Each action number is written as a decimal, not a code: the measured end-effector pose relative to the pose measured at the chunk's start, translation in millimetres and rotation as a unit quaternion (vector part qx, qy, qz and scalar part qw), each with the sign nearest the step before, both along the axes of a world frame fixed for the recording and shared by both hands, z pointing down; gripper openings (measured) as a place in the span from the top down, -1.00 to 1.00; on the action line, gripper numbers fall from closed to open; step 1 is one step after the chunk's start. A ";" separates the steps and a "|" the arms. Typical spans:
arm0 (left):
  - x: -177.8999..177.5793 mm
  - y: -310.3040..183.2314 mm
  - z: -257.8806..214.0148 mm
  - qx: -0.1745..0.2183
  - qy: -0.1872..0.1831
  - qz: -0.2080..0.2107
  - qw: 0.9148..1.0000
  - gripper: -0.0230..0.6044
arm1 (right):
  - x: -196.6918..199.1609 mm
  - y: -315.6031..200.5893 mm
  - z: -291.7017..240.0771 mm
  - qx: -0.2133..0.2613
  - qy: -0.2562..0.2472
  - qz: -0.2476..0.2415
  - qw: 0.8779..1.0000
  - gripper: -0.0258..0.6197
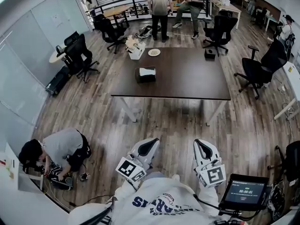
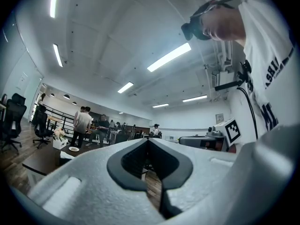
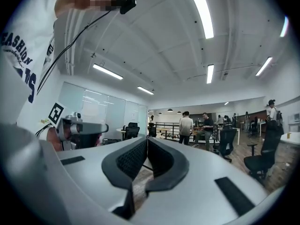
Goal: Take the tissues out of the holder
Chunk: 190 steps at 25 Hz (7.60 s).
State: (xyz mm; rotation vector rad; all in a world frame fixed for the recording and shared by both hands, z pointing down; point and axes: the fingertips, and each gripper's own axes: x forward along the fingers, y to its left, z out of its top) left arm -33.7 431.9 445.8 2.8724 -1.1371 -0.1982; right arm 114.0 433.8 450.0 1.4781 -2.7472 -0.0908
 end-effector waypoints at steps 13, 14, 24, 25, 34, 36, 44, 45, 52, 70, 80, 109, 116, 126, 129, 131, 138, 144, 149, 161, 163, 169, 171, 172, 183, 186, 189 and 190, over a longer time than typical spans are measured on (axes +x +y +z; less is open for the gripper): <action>-14.7 -62.0 7.3 -0.007 -0.010 -0.037 0.999 0.91 | 19.5 -65.1 12.5 -0.021 -0.008 0.012 1.000 0.89; -17.0 -72.2 8.1 -0.006 -0.008 -0.036 0.999 0.91 | 18.6 -72.9 13.6 -0.022 -0.006 0.015 1.000 0.89; -41.0 -211.3 16.1 -0.008 0.016 0.001 1.000 0.91 | -15.8 -203.4 6.5 -0.016 0.018 0.035 0.999 0.89; -43.3 -219.9 15.0 -0.007 0.016 0.005 1.000 0.91 | -19.7 -211.1 3.7 -0.016 0.019 0.037 0.999 0.89; -81.3 -320.2 18.0 0.009 -0.019 0.004 1.000 0.91 | -54.4 -293.4 -0.5 -0.026 0.026 0.061 0.997 0.89; -82.7 -334.9 20.0 0.009 -0.022 0.008 1.000 0.91 | -57.1 -305.4 4.9 -0.036 0.021 0.063 0.997 0.89; -78.3 -385.0 33.3 -0.004 -0.009 0.032 0.999 0.91 | -49.7 -346.5 10.6 -0.049 0.039 0.079 0.995 0.89; -79.8 -388.8 35.0 -0.005 -0.008 0.031 0.999 0.91 | -49.8 -350.3 10.6 -0.049 0.040 0.081 0.995 0.89; -87.4 -403.4 34.9 -0.011 -0.008 0.012 1.000 0.91 | -57.6 -378.9 6.1 -0.039 0.033 0.063 0.997 0.89; -5.2 -568.7 5.8 0.010 -0.023 -0.021 0.999 0.91 | 14.6 -571.7 14.0 -0.021 -0.004 0.009 1.000 0.89; -0.9 -596.2 4.8 0.007 -0.037 -0.009 0.999 0.91 | 10.5 -600.0 7.0 -0.021 -0.007 0.012 1.000 0.89; -125.7 -714.8 279.6 -0.238 -0.441 0.032 0.865 0.91 | -11.0 -617.2 6.1 -0.032 0.007 0.016 0.999 0.89; -137.2 -729.2 346.3 -0.269 -0.522 0.080 0.806 0.74 | -15.6 -623.8 7.1 -0.037 0.014 0.022 0.999 0.89; -148.3 -735.8 388.8 -0.287 -0.583 0.129 0.749 0.53 | -20.7 -633.9 1.2 -0.041 0.020 0.032 0.998 0.89; -150.1 -734.5 397.1 -0.296 -0.596 0.142 0.733 0.53 | -21.8 -635.3 -0.1 -0.044 0.022 0.033 0.998 0.89; -150.7 -735.4 401.0 -0.299 -0.604 0.148 0.724 0.53 | -21.0 -636.9 -0.8 -0.045 0.024 0.036 0.998 0.89; -148.1 -738.2 411.1 -0.285 -0.613 0.148 0.722 0.54 | -15.9 -637.4 0.8 -0.051 0.025 0.047 0.997 0.89; -141.8 -734.3 411.2 -0.272 -0.605 0.152 0.732 0.69 | -17.5 -635.0 0.9 -0.050 0.024 0.044 0.997 0.89; -138.8 -733.2 408.2 -0.261 -0.597 0.159 0.742 0.81 | -19.5 -636.4 -2.2 -0.047 0.026 0.040 0.998 0.89; -139.6 -734.8 393.7 -0.209 -0.610 0.155 0.748 0.86 | -18.7 -638.0 -2.5 -0.039 0.035 0.034 0.998 0.89; -139.9 -734.6 389.1 -0.204 -0.610 0.152 0.751 0.86 | -19.7 -637.8 -2.1 -0.038 0.035 0.032 0.998 0.89; -145.1 -740.2 362.9 -0.191 -0.604 0.136 0.762 0.88 | -21.6 -638.1 -4.4 -0.038 0.032 0.029 0.998 0.89; -147.2 -742.8 354.1 -0.189 -0.594 0.126 0.772 0.88 | -21.7 -638.0 -4.3 -0.038 0.030 0.029 0.998 0.89; -148.5 -743.9 349.8 -0.188 -0.586 0.120 0.779 0.88 | -22.0 -637.9 -4.4 -0.037 0.029 0.028 0.998 0.89; -136.5 -740.3 214.9 -0.113 -0.445 0.051 0.887 0.89 | -23.4 -637.6 -6.6 -0.031 0.026 0.026 0.999 0.89; -122.1 -726.4 156.8 -0.077 -0.388 0.038 0.918 0.89 | -23.5 -637.6 -8.0 -0.028 0.024 0.026 0.999 0.89; -111.5 -709.2 104.1 -0.046 -0.339 0.028 0.939 0.89 | -24.5 -638.4 -11.3 -0.025 0.021 0.026 0.999 0.89; -108.4 -702.5 88.1 -0.037 -0.321 0.026 0.946 0.89 | -24.6 -638.8 -12.7 -0.023 0.020 0.026 0.999 0.89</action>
